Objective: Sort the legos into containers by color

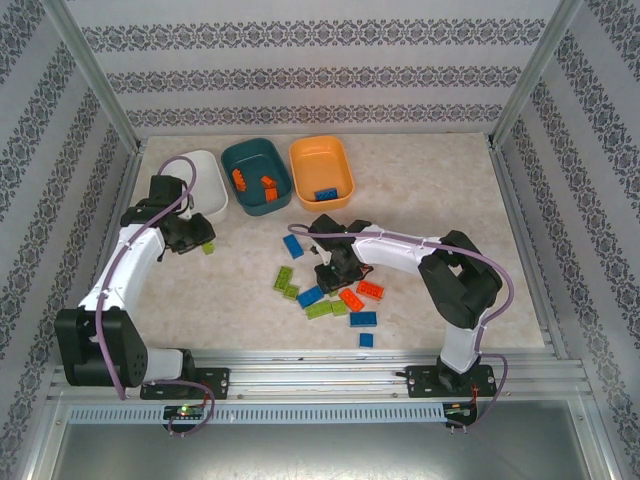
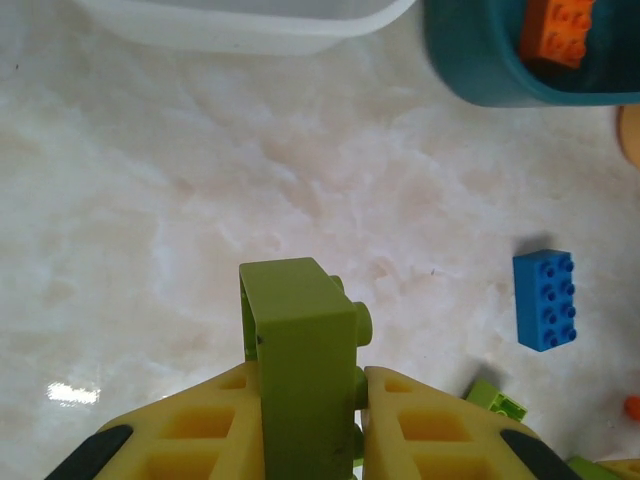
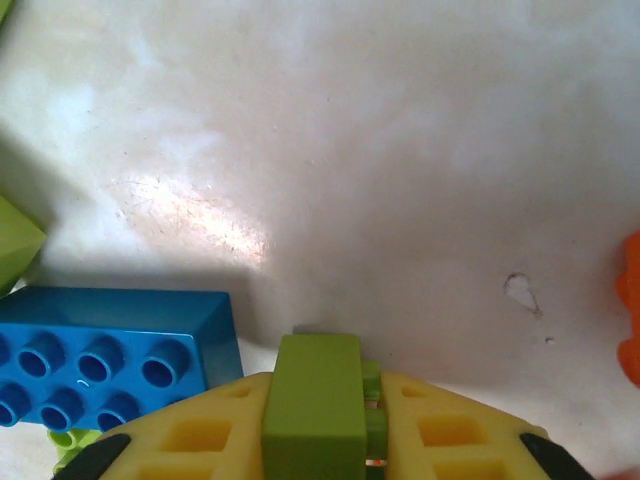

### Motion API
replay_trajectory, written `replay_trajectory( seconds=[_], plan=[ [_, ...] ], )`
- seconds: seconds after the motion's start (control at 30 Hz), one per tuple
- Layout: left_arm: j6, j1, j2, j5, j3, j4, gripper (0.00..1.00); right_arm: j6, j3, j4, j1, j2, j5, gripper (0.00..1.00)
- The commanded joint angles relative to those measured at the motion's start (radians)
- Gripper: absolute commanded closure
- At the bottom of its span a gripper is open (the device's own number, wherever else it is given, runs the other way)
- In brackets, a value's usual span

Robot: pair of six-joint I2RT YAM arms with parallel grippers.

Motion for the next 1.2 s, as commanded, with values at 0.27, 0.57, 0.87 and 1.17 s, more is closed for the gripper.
replay_trajectory(
  seconds=[0.27,0.57,0.87,1.17],
  plan=[
    [0.007,0.039,0.087,-0.01,0.242,-0.045,0.75,0.038,0.013,0.049,-0.022,-0.02,0.004,0.79],
    [0.048,0.113,0.447,-0.071,0.471,0.04,0.75,0.082,0.003,0.087,-0.068,-0.154,-0.09,0.8],
    [0.055,0.13,0.72,-0.055,0.666,0.04,0.73,0.139,-0.03,0.169,-0.112,-0.261,-0.217,0.8],
    [0.053,0.142,0.737,-0.037,0.762,0.001,0.47,0.274,0.022,0.402,-0.119,-0.201,-0.367,0.8]
  ],
)
